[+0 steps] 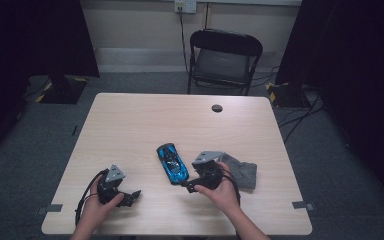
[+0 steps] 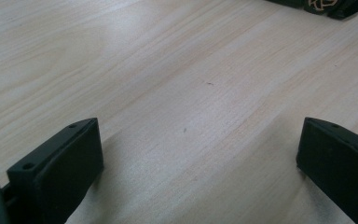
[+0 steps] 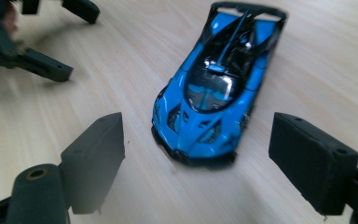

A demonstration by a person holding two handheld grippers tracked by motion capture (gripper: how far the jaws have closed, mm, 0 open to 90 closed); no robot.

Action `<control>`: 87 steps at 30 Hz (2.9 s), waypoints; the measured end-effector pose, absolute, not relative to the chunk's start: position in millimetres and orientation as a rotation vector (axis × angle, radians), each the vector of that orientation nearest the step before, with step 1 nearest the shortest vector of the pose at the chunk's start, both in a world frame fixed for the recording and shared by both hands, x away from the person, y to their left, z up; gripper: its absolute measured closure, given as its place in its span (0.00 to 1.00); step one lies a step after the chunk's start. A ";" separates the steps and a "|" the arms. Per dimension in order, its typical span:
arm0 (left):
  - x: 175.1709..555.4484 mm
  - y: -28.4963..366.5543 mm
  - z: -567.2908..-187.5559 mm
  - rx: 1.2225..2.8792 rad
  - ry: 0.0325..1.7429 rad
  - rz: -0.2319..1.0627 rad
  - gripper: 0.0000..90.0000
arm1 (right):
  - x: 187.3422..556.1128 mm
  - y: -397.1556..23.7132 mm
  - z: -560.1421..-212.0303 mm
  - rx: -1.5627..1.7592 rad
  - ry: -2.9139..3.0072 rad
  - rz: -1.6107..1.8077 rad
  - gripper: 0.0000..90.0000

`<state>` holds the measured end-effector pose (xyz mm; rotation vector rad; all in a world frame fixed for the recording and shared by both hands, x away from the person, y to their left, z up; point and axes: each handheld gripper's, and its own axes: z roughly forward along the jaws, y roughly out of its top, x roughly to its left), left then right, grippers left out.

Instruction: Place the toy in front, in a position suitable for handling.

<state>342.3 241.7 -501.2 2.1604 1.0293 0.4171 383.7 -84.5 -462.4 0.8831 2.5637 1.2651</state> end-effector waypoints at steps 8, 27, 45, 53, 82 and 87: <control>342.3 241.6 -501.3 2.159 1.030 0.416 0.00 | 392.0 -51.1 -487.5 1.023 2.500 1.217 0.15; 342.4 241.8 -501.2 2.162 1.027 0.418 0.00 | 391.9 -48.1 -499.8 1.051 2.424 1.143 0.28; 342.6 241.8 -501.1 2.163 1.027 0.417 0.00 | 363.5 -86.1 -496.6 0.885 2.544 1.175 0.28; 344.0 239.2 -496.1 2.161 0.996 0.397 0.10 | 353.6 -92.9 -497.8 0.854 2.567 1.212 0.28; 370.1 178.4 -481.3 2.181 0.760 0.258 0.20 | 357.0 -87.0 -499.6 0.720 2.638 1.246 0.28; 372.9 172.7 -480.5 2.196 0.738 0.257 0.21 | 356.7 -88.2 -499.5 0.711 2.642 1.240 0.28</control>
